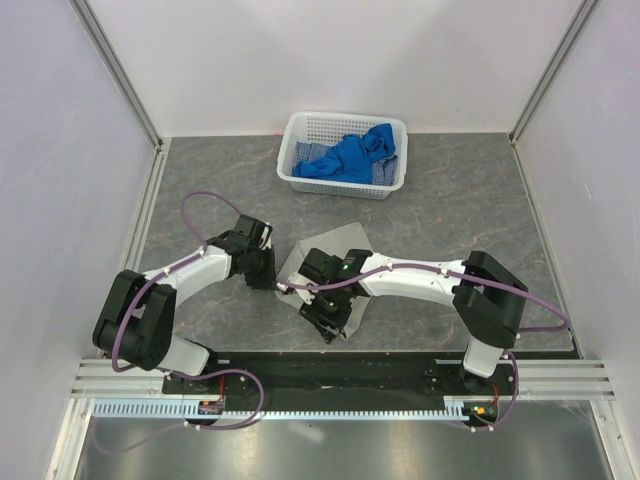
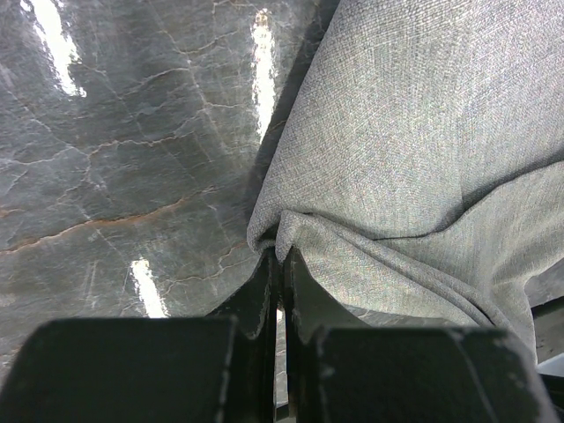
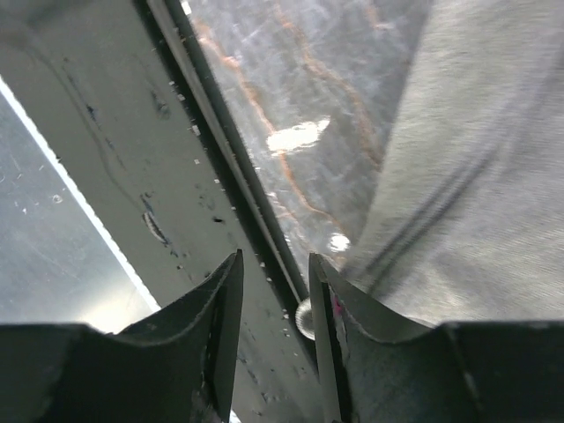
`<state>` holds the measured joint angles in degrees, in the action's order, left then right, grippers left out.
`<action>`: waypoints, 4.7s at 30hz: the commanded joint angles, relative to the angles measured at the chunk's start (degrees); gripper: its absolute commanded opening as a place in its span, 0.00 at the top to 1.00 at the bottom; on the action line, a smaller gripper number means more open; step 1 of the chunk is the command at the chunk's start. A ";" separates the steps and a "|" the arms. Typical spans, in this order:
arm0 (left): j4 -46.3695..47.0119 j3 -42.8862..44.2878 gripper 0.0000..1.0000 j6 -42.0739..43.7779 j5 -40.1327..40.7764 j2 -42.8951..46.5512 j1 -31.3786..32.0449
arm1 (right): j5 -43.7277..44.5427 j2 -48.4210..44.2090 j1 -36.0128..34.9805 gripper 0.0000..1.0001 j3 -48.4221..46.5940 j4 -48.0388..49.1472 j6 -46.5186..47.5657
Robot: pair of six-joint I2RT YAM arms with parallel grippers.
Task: Fold the napkin, place the utensils inside, and roll it up
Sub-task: Roll the napkin with the utensil
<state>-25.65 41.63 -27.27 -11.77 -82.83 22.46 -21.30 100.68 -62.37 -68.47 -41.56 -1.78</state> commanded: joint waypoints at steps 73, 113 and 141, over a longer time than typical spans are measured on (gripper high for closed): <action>-0.19 2.32 0.98 3.10 -0.62 -1.46 -0.31 | 6.97 -9.28 12.01 0.65 8.17 2.63 -6.13; -1.95 3.55 0.98 3.10 -1.33 0.21 -0.48 | 15.56 -10.52 9.12 0.29 2.55 8.94 4.85; -1.95 4.78 0.98 4.06 -5.54 -2.51 -2.42 | 21.48 4.43 3.30 0.27 5.99 35.42 22.96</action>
<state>-27.73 44.34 -25.89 -15.57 -84.84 20.32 1.30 102.59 -60.20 -58.96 -6.83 19.57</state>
